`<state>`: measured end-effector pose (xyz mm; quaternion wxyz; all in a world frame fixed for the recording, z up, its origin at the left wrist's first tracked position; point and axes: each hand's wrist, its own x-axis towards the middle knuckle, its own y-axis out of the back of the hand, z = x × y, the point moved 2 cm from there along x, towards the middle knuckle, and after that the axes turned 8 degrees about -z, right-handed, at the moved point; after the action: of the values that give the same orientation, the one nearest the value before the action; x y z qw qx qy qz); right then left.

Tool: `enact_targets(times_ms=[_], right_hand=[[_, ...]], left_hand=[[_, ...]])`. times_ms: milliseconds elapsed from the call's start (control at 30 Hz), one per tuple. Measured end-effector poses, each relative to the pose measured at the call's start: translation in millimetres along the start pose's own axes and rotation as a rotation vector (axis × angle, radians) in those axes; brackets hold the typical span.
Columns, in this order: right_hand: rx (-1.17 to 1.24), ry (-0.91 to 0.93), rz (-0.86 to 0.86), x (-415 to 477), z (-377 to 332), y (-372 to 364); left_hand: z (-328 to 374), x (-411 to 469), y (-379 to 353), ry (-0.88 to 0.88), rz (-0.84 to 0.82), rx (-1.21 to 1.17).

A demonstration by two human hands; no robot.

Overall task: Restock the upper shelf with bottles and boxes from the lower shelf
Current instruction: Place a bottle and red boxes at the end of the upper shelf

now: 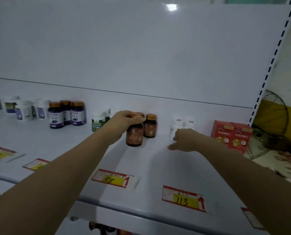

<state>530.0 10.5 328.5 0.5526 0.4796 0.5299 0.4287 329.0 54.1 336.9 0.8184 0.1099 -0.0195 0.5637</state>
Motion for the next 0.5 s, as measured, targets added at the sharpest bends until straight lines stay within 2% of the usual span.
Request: enact_targets(times_ms=[200,500], right_hand=[[0.124,-0.146,0.051,-1,-34,-6],[0.095,-0.273,0.038,-6,-59,-15]], left_hand=[[-19,37,28,-0.002,0.039,0.184],[-34,63,30,-0.079,-0.017,0.208]])
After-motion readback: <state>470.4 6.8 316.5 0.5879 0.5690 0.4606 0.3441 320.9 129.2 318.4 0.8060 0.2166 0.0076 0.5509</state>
